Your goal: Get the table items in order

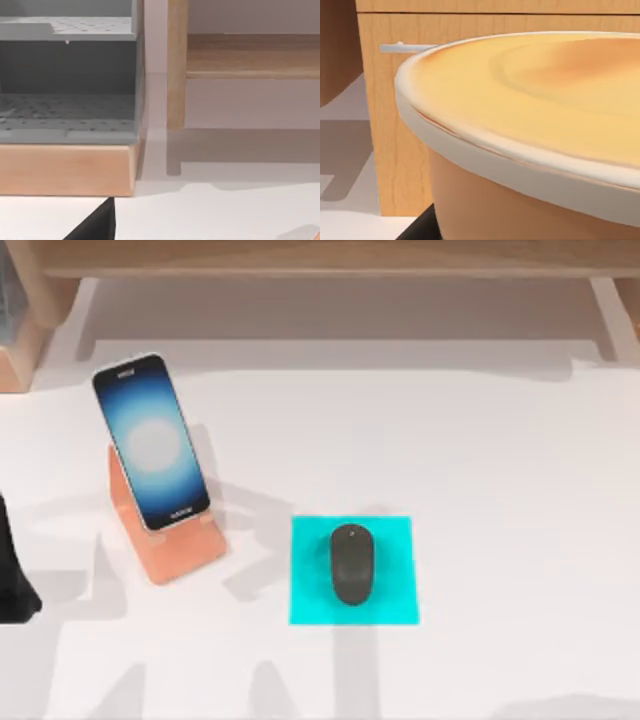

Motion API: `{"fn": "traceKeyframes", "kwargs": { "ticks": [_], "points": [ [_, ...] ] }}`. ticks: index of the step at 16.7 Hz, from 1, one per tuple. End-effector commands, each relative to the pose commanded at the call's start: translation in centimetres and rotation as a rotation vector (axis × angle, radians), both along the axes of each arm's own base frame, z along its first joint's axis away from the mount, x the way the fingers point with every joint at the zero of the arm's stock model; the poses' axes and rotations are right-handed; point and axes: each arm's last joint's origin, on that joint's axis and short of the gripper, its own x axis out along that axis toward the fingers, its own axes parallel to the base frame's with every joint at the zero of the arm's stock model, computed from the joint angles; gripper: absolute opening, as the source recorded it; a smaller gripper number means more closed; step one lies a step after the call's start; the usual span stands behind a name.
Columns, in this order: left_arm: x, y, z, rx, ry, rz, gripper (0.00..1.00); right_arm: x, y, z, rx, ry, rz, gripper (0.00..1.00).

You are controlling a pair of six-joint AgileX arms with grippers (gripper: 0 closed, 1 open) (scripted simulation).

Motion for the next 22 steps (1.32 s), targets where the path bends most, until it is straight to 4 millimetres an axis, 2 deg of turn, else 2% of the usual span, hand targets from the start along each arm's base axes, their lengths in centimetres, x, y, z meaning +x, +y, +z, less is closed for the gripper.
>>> {"fn": "traceKeyframes", "kwargs": {
  "ticks": [3,8,11,14,18,22],
  "points": [
    [0.0,0.0,0.0,0.0,0.0,0.0,1.0,0.0,0.0,0.7,0.0,0.001,-0.001,0.0],
    [0.0,0.0,0.0,0.0,0.0,0.0,1.0,0.0,0.0,0.7,0.001,0.0,-0.001,0.0],
    [0.0,0.0,0.0,0.0,0.0,0.0,1.0,1.4,1.5,2.4,-0.01,-0.06,0.036,0.0],
    [0.0,0.0,0.0,0.0,0.0,0.0,1.0,3.6,6.1,4.3,0.022,-0.106,0.13,0.0],
    [0.0,0.0,0.0,0.0,0.0,0.0,1.0,6.1,15.8,7.0,0.107,-0.142,0.302,0.0],
    [0.0,0.0,0.0,0.0,0.0,0.0,1.0,7.3,24.7,10.2,0.184,-0.162,0.401,0.0]
  ]
}}
